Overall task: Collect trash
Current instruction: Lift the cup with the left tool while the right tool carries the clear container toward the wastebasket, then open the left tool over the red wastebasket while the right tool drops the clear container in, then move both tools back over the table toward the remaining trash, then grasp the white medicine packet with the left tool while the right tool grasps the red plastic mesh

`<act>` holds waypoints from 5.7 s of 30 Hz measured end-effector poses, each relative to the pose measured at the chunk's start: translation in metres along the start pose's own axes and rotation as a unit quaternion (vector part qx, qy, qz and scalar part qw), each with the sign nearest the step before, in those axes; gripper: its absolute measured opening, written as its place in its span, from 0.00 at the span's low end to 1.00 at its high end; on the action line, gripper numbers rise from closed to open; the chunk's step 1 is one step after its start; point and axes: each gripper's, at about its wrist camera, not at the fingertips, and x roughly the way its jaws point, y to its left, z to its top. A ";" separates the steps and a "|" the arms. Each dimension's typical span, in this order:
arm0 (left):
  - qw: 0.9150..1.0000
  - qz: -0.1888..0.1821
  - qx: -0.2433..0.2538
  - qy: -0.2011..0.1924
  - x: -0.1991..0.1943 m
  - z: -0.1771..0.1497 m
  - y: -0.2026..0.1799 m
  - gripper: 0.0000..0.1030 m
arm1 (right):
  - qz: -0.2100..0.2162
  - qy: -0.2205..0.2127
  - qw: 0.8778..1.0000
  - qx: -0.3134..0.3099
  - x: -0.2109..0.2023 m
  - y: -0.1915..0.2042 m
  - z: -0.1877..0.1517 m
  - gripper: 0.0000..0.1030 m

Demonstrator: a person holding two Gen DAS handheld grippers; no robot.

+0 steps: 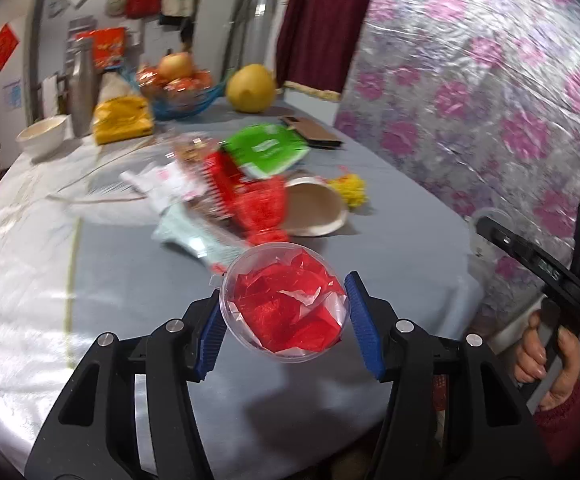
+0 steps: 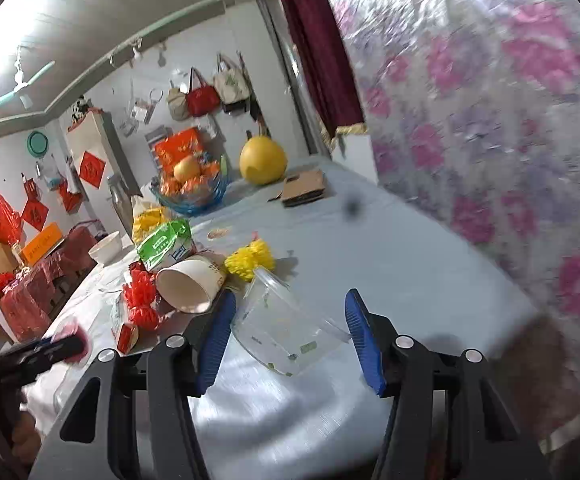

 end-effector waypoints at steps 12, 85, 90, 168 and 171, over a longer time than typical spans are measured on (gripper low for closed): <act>0.989 -0.094 0.111 0.024 0.029 0.006 -0.130 0.54 | -0.084 -0.027 0.995 0.053 -0.088 -0.100 -0.041 0.55; 0.996 0.069 -0.051 -0.014 0.043 0.013 0.019 0.93 | -0.035 0.046 0.997 0.042 -0.052 -0.043 -0.057 0.88; 0.992 0.068 -0.108 0.012 0.052 0.012 0.069 0.93 | -0.013 0.070 0.997 0.010 -0.021 -0.003 -0.055 0.88; 0.992 0.063 -0.095 0.053 0.051 0.024 0.149 0.33 | 0.131 0.081 0.987 -0.043 0.061 0.132 -0.023 0.15; 0.992 0.069 -0.096 0.039 0.044 0.024 0.145 0.33 | 0.118 0.076 0.989 -0.040 0.054 0.121 -0.024 0.15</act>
